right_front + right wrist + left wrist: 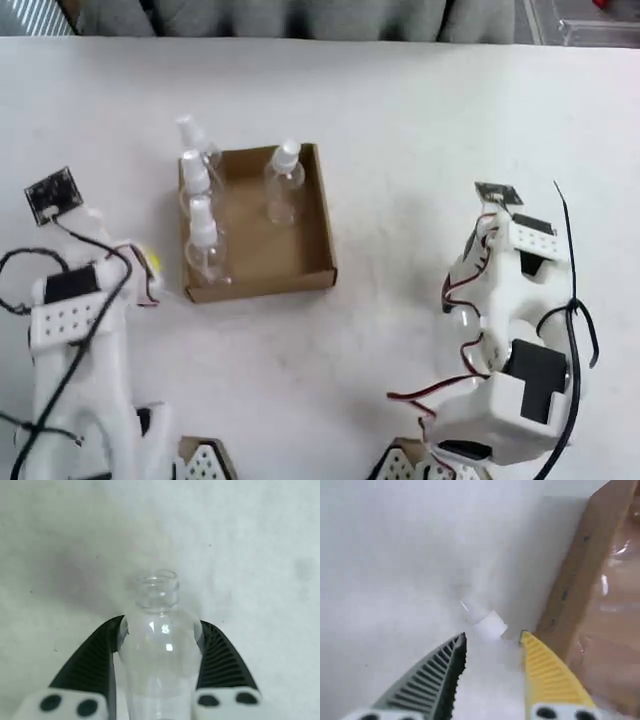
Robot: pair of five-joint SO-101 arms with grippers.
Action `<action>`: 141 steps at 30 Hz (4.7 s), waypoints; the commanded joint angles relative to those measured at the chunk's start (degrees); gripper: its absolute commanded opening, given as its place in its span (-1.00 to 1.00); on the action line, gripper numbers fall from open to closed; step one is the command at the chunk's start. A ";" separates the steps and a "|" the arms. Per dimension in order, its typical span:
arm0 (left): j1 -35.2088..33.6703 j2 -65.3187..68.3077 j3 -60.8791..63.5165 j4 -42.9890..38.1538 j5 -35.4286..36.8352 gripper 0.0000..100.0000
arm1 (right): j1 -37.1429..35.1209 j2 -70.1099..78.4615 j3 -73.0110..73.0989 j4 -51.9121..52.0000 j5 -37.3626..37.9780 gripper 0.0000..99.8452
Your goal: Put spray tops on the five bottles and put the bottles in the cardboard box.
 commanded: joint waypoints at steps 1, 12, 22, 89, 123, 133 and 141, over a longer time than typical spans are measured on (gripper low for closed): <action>0.48 9.45 -3.96 -3.78 2.90 -0.54 | 0.31 0.84 0.35 -1.98 -0.18 -0.97; -3.12 29.85 -9.49 -11.78 4.66 -0.55 | 0.22 0.84 0.53 -1.98 -0.18 -0.97; -2.86 31.25 -10.81 -10.55 1.41 -0.94 | 0.13 0.84 0.53 -1.98 -0.18 -0.97; 8.13 -23.43 -61.01 -4.48 1.32 -0.96 | -57.89 -104.57 13.19 -10.51 -22.68 -0.97; 44.53 -14.64 -56.26 -4.57 -6.33 -0.96 | -69.14 -108.35 38.77 -16.22 -14.33 -0.97; 44.62 -21.32 -43.87 -9.58 -6.51 -0.96 | -68.79 -108.35 38.77 -15.96 -14.33 -0.97; 44.53 -26.68 -43.78 -8.97 -6.51 -0.96 | -68.79 -108.35 38.95 -15.78 -14.33 -0.97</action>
